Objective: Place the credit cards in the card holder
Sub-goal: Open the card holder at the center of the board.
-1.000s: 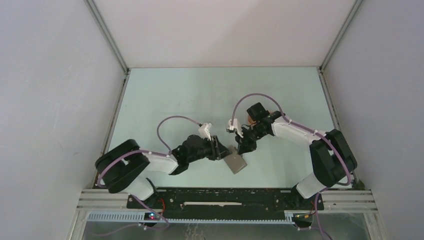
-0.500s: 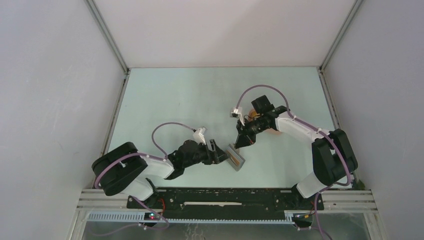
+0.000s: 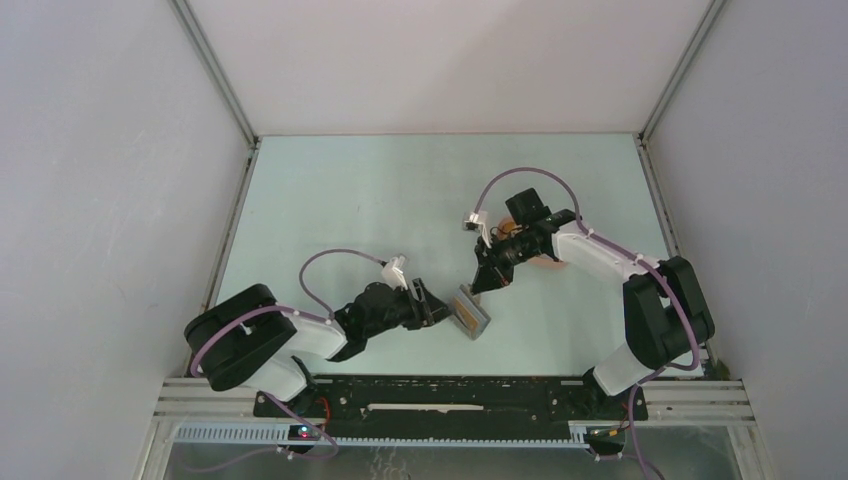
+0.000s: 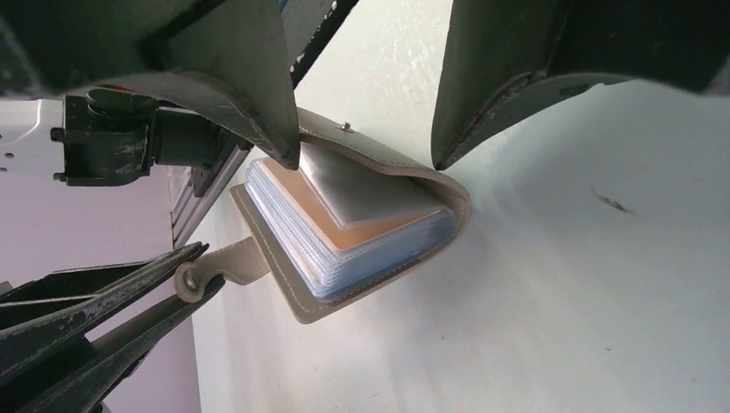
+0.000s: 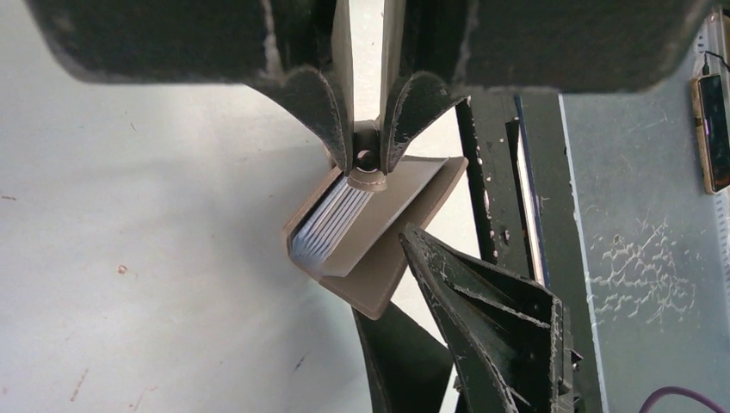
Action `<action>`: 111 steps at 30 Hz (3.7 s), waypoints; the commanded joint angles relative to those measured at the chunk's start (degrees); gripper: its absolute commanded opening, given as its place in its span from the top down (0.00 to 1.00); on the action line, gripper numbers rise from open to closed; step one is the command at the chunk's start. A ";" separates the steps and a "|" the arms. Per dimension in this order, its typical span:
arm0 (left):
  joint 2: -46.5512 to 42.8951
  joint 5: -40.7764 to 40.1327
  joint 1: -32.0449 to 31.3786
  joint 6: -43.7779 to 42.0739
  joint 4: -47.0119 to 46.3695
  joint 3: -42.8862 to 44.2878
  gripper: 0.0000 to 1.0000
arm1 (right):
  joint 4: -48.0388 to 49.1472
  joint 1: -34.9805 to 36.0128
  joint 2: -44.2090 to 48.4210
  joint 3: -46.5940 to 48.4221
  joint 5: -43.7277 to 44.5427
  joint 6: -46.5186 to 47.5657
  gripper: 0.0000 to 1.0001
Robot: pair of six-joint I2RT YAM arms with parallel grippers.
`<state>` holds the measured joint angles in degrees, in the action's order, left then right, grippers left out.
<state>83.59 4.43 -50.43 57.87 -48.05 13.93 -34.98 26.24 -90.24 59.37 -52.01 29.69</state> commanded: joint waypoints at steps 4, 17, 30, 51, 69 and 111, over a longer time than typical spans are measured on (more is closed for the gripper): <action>-1.09 -4.25 1.83 -3.05 7.51 -0.69 0.39 | -1.32 -2.37 1.03 2.12 0.38 0.86 1.00; -17.81 -13.74 3.22 -11.33 30.51 1.89 0.35 | -4.20 -4.37 1.46 1.31 -0.24 0.99 1.00; -27.61 0.18 2.42 -10.91 18.70 3.21 0.37 | -3.37 -4.38 1.94 1.34 -5.70 -1.30 1.00; -7.93 2.12 -0.48 -9.69 11.88 7.93 0.42 | -2.69 -4.45 -3.42 1.43 12.18 -2.84 0.98; -13.29 1.73 -2.19 -10.94 20.25 7.54 0.50 | -11.57 -1.41 -9.61 2.53 29.40 -2.68 0.73; -4.87 3.06 -6.79 -10.60 28.64 16.04 0.48 | -9.73 -7.21 14.39 0.79 12.77 1.93 0.39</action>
<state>77.67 7.73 -56.77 48.01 -20.08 26.57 -45.47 19.11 -78.48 60.40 -32.40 29.87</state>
